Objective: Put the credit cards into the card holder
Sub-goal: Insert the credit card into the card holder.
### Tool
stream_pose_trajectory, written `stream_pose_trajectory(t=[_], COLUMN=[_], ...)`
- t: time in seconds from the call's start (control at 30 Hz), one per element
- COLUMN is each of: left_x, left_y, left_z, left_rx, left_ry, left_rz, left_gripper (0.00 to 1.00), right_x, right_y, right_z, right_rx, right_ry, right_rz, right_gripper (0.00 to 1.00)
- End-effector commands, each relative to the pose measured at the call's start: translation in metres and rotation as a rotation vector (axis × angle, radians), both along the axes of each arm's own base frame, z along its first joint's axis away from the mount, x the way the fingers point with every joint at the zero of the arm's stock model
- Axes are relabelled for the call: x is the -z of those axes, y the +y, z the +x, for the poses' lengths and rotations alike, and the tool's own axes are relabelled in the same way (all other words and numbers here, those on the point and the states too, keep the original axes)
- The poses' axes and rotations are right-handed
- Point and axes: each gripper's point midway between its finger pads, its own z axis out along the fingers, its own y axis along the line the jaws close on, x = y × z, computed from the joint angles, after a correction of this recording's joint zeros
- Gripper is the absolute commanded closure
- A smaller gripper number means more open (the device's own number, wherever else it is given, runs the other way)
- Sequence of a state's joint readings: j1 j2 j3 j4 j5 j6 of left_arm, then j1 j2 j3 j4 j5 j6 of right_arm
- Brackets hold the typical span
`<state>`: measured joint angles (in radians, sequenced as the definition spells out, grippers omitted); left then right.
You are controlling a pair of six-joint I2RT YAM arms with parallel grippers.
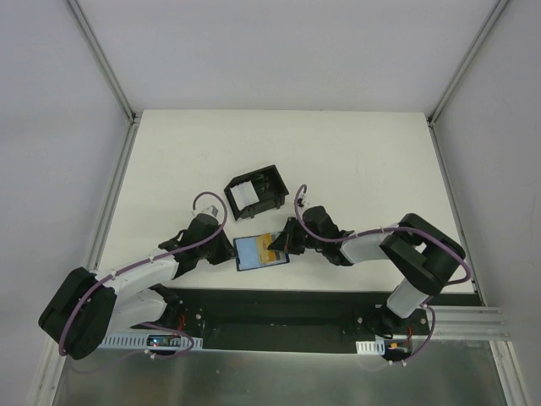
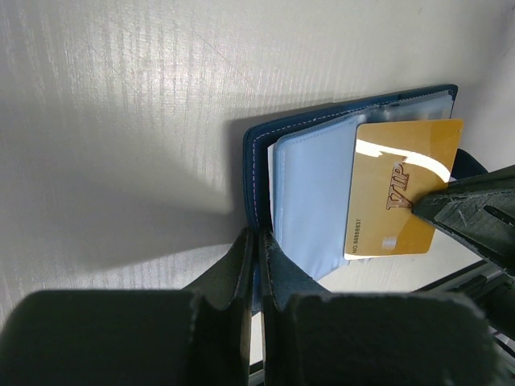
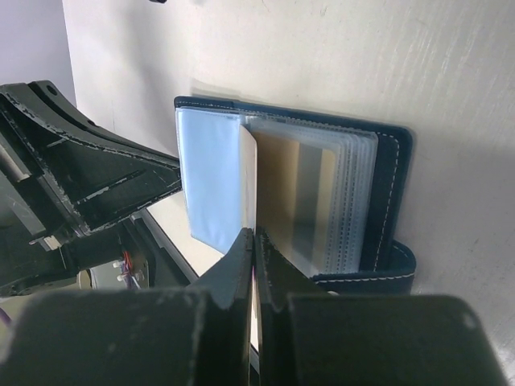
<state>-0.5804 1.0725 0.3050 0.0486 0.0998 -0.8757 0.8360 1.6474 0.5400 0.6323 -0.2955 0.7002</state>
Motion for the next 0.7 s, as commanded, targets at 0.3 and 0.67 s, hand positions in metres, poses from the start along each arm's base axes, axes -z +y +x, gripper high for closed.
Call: stream_pose_trajectory(t=[0.3, 0.67], left_x=[0.019, 0.022], left_y=[0.016, 0.016], left_z=[-0.013, -0.014], left_rx=[-0.007, -0.003], left_ry=[0.064, 0.075], left_rz=[0.074, 0.079], left_gripper=[1.0, 1.0], right_x=[0.006, 0.006], right_y=[-0.004, 0.001], right_z=[0.001, -0.003], right_rx=[0.029, 0.018], right_ry=[-0.02, -0.037], right_rz=[-0.006, -0.019], right_gripper=[1.0, 1.0])
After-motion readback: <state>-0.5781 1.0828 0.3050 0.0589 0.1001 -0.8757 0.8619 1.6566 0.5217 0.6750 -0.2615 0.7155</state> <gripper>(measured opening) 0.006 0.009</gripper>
